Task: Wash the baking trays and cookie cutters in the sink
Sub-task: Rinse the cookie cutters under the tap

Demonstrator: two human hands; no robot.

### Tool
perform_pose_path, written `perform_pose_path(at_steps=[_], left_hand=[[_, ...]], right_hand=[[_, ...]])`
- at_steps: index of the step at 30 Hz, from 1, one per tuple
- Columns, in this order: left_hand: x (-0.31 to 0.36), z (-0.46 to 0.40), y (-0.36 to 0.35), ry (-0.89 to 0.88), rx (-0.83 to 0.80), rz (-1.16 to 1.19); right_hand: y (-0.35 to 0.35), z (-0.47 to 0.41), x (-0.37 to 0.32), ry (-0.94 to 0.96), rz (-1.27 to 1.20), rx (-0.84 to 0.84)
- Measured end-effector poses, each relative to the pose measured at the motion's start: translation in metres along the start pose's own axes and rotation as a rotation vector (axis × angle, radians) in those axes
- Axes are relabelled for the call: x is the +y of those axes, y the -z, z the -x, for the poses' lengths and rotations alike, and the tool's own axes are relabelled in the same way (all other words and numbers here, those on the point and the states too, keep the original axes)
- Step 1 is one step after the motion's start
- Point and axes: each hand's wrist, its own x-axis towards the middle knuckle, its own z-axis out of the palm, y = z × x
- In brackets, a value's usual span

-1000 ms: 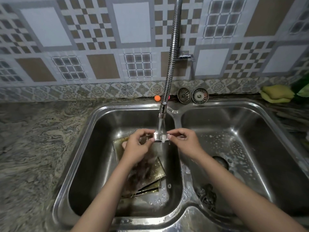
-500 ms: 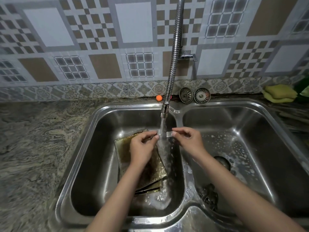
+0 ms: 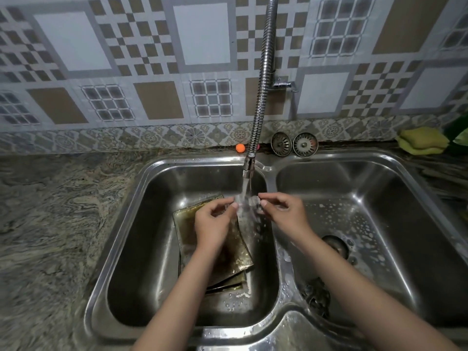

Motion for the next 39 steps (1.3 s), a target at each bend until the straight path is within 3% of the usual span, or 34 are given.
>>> perform_pose_path(at_steps=[11, 39], left_hand=[[0.003, 0.003, 0.026, 0.017, 0.051, 0.01], [-0.001, 0.003, -0.001, 0.137, -0.003, 0.081]], right_hand=[[-0.026, 0.001, 0.001, 0.036, 0.038, -0.058], [0.004, 0.0, -0.009, -0.061, -0.05, -0.027]])
